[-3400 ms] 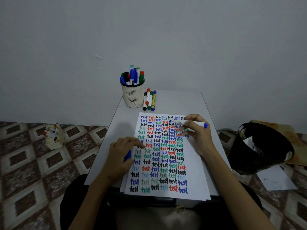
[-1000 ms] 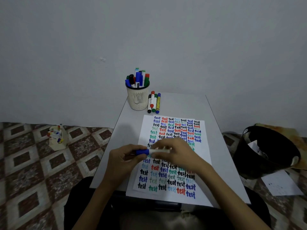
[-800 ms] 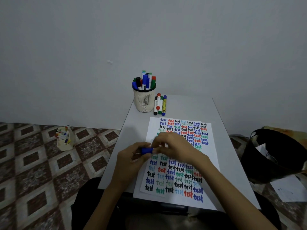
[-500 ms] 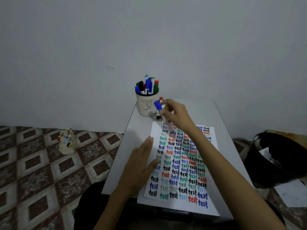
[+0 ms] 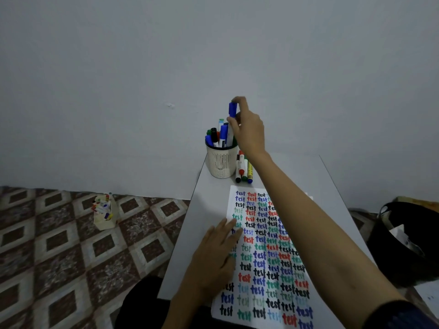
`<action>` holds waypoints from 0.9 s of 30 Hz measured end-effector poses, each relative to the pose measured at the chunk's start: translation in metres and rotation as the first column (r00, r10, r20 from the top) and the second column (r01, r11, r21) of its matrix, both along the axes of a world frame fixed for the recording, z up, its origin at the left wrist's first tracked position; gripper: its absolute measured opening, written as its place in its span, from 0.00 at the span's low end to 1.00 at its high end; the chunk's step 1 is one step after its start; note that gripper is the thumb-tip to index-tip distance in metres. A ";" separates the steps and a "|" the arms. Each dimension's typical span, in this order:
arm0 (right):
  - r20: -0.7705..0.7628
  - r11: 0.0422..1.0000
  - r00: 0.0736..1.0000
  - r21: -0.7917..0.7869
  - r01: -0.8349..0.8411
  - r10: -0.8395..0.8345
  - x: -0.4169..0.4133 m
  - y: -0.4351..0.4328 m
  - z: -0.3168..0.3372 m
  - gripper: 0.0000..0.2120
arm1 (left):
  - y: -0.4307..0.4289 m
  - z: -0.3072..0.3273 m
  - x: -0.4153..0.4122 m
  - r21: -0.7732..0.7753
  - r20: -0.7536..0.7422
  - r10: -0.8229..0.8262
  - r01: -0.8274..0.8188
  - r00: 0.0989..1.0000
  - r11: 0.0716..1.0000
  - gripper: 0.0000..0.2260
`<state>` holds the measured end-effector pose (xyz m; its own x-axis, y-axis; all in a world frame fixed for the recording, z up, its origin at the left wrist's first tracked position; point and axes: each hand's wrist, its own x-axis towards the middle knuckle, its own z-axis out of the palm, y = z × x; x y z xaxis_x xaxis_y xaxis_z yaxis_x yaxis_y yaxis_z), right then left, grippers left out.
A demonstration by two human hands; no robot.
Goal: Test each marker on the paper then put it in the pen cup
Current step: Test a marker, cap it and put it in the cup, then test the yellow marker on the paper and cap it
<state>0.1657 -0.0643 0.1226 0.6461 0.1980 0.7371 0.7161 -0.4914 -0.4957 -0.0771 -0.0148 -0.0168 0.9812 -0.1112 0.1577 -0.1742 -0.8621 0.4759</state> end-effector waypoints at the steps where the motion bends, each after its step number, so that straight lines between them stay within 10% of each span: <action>1: 0.026 0.996 0.999 -0.080 0.047 -0.045 0.004 0.001 -0.007 0.13 | 0.000 -0.001 0.000 0.015 -0.004 0.001 -0.001 1.000 1.000 0.28; 5: 0.107 0.960 0.986 -0.237 0.150 -0.127 0.018 -0.003 -0.034 0.10 | 0.001 -0.007 0.002 0.092 -0.007 0.009 -0.009 1.000 0.996 0.32; 12: -0.311 0.987 0.948 0.120 0.108 -0.066 0.024 -0.046 -0.064 0.13 | 0.003 -0.011 0.005 0.063 0.012 0.005 -0.006 1.000 0.998 0.33; 16: -0.645 0.947 0.754 -0.302 -0.106 -0.122 0.024 -0.075 -0.098 0.18 | 0.002 -0.011 0.004 0.050 0.016 0.012 -0.012 1.000 0.999 0.33; 27: -0.433 0.794 0.874 -0.600 -0.098 -0.219 0.008 -0.075 -0.112 0.29 | 0.002 -0.013 0.005 0.061 0.054 0.043 -0.047 0.998 0.997 0.33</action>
<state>0.1735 -0.1395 0.0106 0.8959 0.4334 0.0977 0.4386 -0.8281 -0.3490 -0.0719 -0.0132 -0.0301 0.9759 -0.0783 0.2038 -0.1581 -0.8974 0.4120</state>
